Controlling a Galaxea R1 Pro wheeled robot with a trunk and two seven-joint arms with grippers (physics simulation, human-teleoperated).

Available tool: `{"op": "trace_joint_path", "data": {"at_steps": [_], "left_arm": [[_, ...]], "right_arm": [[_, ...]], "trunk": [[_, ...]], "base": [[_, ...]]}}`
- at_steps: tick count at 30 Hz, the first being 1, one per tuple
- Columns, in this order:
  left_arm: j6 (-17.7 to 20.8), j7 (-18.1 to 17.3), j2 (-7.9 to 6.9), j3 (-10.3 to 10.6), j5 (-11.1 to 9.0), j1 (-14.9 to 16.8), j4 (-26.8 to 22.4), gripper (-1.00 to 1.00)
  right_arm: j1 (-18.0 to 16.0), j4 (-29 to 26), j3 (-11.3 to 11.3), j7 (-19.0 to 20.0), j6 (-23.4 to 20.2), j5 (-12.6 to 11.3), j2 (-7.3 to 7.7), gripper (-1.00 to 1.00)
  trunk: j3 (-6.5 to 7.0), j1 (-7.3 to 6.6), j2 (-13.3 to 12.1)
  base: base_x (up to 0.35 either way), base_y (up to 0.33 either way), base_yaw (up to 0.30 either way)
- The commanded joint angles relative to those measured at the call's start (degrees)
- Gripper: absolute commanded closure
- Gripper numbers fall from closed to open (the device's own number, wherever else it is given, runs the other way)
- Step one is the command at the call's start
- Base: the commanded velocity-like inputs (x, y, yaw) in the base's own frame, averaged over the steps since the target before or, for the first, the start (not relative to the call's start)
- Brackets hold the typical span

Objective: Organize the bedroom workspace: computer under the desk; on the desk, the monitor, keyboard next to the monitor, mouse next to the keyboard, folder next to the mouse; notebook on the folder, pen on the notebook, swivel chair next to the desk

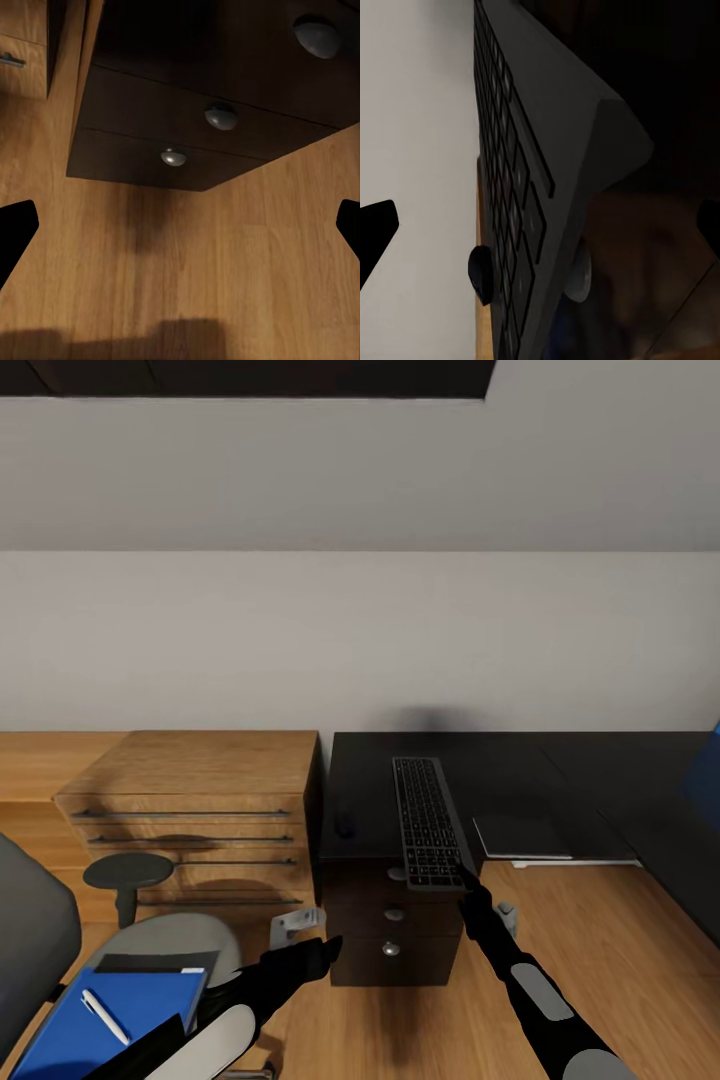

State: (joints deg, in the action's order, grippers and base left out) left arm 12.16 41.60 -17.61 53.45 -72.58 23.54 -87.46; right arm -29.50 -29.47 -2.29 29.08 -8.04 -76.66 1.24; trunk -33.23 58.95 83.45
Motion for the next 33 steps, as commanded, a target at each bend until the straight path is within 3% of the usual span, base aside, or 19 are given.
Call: {"op": "trace_joint_path", "data": {"at_steps": [1, 13, 22, 33], "left_arm": [[0.1, 0.3, -0.02, 0.1, -0.2, 0.1, -0.1, -1.00], [0.1, 0.3, 0.02, 0.1, -0.2, 0.0, -0.1, -1.00], [0.1, 0.3, 0.03, 0.2, -0.2, 0.1, -0.1, -1.00], [0.1, 0.3, 0.03, 0.2, -0.2, 0.0, -0.1, -1.00]], "right_arm": [[0.0, 0.0, -0.2, 0.2, -0.6, -0.6, -0.01, -1.00], [0.0, 0.0, -0.1, 0.2, -0.7, -0.4, -0.15, -1.00], [0.0, 0.0, 3.5, 0.3, -0.7, 0.6, -0.27, -1.00], [0.0, -0.1, 3.8, 0.3, -0.6, 0.8, -0.27, -1.00]], "trunk": [[-0.06, 0.00, 0.0], [-0.06, 0.00, 0.0], [-0.06, 0.00, 0.0], [-0.06, 0.00, 0.0]], "base": [[0.017, 0.000, 0.000], [0.003, 0.000, 0.000], [0.000, 0.000, 0.000], [0.000, 0.000, 0.000]]}}
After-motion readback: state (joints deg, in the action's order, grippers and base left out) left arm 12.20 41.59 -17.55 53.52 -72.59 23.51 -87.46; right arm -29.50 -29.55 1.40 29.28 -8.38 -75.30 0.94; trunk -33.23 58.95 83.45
